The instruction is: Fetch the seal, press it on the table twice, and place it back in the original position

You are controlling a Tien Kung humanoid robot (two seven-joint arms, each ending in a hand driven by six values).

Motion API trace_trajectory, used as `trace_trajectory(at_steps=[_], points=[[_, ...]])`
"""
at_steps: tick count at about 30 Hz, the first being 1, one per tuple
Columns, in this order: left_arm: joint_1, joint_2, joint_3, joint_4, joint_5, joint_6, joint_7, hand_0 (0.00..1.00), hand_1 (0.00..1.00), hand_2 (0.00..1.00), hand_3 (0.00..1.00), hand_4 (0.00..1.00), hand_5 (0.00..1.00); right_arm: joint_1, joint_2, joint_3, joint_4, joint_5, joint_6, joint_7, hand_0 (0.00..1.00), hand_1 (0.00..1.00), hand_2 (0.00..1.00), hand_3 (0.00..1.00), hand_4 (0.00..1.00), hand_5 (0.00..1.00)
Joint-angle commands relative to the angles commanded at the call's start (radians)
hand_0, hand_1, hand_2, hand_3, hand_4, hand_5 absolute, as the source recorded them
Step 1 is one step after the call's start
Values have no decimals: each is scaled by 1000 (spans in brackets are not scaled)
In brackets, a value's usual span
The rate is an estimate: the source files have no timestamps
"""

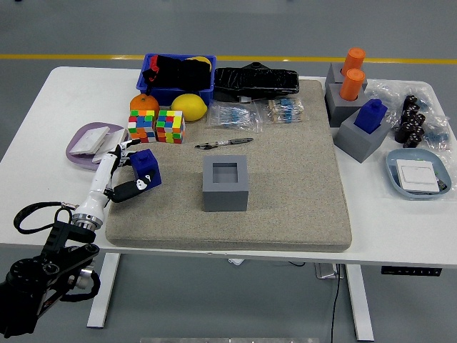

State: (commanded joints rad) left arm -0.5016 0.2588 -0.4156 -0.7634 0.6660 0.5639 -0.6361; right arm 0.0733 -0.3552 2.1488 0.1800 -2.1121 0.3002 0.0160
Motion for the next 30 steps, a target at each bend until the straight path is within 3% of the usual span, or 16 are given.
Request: trace_trajectory(at_steps=[8,18,23,30], points=[[-12,10,-69,-89,50,10,4,636,551,608,829,698,2,0,-1,0,0,0,1,0,785,683,661,618,791,449],[-34,19,-116,-265,138,10,44,636,552,608,829,700,2,-2,0,4,0,-1,1,-1,785,683,661,618,792,447],[-50,19,-95,-359,202,-40,127,636,552,609,833,701,2,-1,0,4,0,0,2,-1,785,683,661,618,792,448],[-100,19,-36,-422,231,-103,212,637,553,609,831,703,2,0,-1,0,0,3,2,-1,785,683,661,618,792,449]])
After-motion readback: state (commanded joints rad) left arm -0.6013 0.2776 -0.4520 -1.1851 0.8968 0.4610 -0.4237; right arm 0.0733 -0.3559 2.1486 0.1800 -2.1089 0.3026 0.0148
